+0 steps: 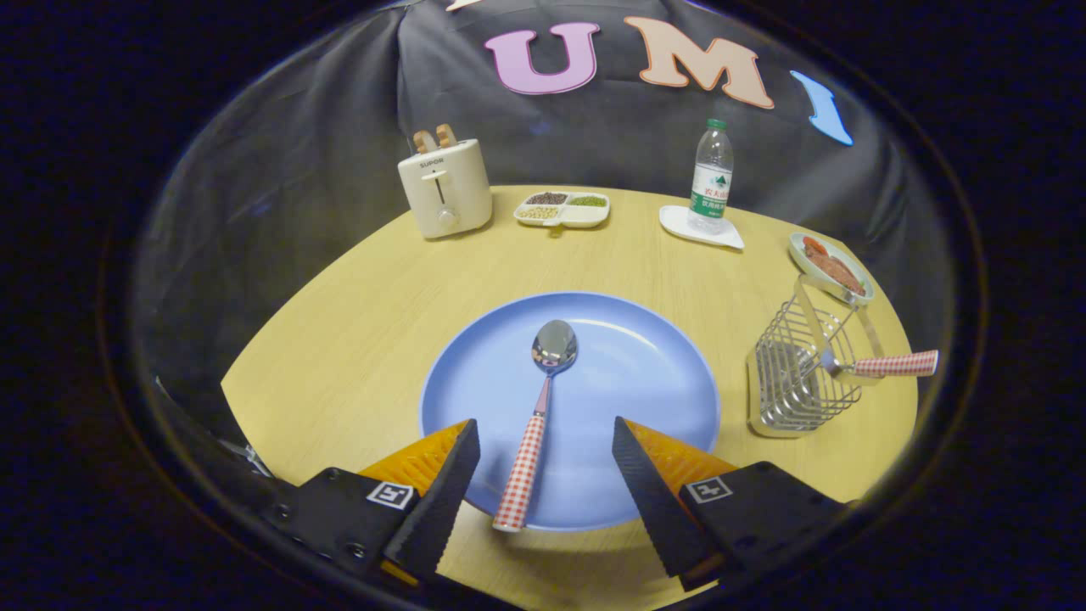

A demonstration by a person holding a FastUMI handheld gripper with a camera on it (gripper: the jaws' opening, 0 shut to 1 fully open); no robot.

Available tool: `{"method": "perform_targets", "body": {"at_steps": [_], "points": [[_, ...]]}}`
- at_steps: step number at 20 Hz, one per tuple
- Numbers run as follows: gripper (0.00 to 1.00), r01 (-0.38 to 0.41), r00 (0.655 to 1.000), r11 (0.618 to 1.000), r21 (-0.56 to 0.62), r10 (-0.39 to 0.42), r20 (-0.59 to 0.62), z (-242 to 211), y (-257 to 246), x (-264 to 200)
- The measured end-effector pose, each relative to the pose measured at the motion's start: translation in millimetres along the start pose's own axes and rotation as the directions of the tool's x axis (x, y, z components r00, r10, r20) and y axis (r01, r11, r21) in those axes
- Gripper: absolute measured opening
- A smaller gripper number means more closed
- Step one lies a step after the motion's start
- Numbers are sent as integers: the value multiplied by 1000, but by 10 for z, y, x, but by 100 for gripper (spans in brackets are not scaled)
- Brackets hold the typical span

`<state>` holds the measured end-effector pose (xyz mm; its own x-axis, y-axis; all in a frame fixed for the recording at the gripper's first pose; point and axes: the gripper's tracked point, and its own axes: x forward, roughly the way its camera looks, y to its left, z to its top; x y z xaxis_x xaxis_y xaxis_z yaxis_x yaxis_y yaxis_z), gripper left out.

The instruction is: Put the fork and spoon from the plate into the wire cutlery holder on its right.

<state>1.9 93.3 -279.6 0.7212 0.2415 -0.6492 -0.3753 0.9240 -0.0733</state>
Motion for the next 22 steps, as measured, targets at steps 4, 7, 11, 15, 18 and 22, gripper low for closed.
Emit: {"method": "perform_targets", "body": {"at_steps": [4, 7, 11, 15, 18, 22], "points": [[62, 12, 1000, 1000, -5, -12, -2, -52, 3, 69], [43, 26, 999, 1000, -13, -26, -19, -112, -13, 115], [18, 51, 998, 999, -11, -52, -35, -121, -92, 135], [11, 43, 998, 998, -53, -45, -51, -124, -88, 64], [7, 41, 998, 995, -94, -46, -43, -54, -112, 5], [7, 36, 998, 995, -90, -40, -46, 93, -150, -184]]}}
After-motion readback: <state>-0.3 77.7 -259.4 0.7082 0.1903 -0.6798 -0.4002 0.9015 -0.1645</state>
